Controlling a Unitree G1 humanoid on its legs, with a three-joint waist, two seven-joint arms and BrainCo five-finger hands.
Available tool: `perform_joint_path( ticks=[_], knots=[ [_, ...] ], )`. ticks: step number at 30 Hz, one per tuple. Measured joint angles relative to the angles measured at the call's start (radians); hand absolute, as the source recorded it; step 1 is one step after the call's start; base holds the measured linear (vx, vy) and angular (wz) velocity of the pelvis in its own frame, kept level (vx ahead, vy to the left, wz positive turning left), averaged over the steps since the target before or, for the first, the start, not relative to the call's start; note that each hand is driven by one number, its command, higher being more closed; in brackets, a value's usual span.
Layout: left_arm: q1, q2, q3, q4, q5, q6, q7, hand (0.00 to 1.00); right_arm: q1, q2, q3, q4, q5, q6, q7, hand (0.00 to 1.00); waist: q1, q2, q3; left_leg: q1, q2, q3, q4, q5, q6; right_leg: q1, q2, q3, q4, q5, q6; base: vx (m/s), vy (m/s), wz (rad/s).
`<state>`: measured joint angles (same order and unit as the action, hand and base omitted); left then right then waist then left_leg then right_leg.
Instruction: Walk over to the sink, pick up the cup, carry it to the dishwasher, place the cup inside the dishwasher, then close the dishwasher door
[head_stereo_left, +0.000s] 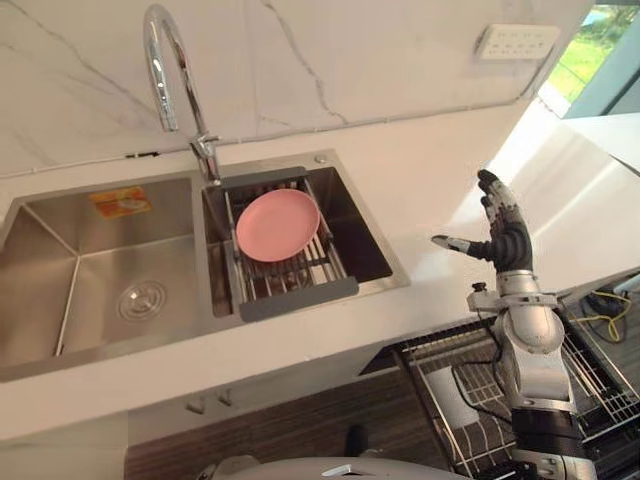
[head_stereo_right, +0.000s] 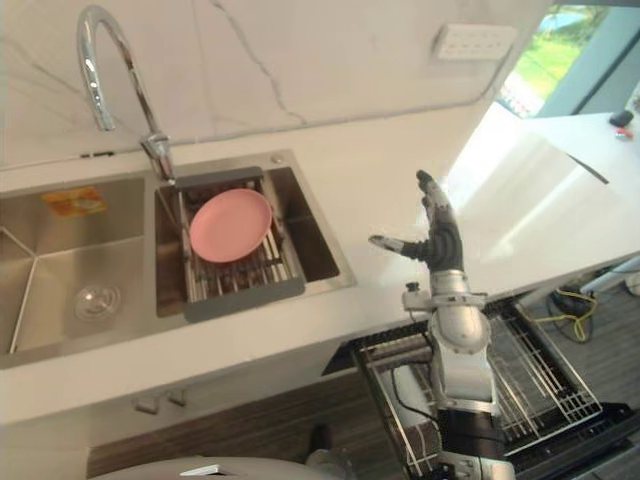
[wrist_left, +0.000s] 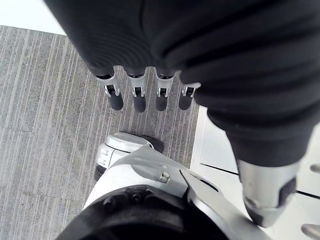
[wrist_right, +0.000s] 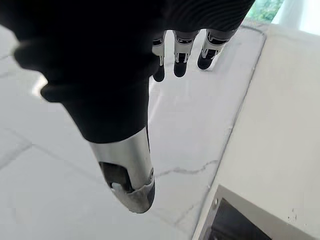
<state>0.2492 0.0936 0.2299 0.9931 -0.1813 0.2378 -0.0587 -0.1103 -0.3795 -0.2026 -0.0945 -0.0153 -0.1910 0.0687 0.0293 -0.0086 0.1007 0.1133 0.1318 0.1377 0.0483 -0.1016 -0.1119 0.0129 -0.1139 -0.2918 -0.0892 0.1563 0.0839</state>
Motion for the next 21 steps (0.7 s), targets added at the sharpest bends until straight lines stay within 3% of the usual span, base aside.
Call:
perform_joint_path(
  ticks=[9, 21],
  knots=[
    [-0.001, 0.018, 0.001, -0.015, 0.008, 0.026, -0.013, 0.00, -0.134, -0.045, 0.130, 0.104, -0.171, 0.000, 0.089, 0.00, 0.027, -0.032, -0.012, -0.044, -0.033, -0.060, -0.006, 0.025, 0.015, 0.002, -0.035, -0.055, 0.001, 0.007, 0.010, -0.04, 0.015, 0.21],
    [0.001, 0.027, 0.003, -0.049, 0.007, 0.054, -0.015, 0.00, -0.303, -0.104, 0.274, 0.303, -0.465, 0.019, 0.104, 0.00, 0.070, -0.059, -0.011, -0.079, -0.069, -0.146, -0.020, 0.060, 0.032, 0.020, -0.070, -0.127, 0.007, 0.008, 0.024, -0.03, 0.006, 0.22]
  ],
)
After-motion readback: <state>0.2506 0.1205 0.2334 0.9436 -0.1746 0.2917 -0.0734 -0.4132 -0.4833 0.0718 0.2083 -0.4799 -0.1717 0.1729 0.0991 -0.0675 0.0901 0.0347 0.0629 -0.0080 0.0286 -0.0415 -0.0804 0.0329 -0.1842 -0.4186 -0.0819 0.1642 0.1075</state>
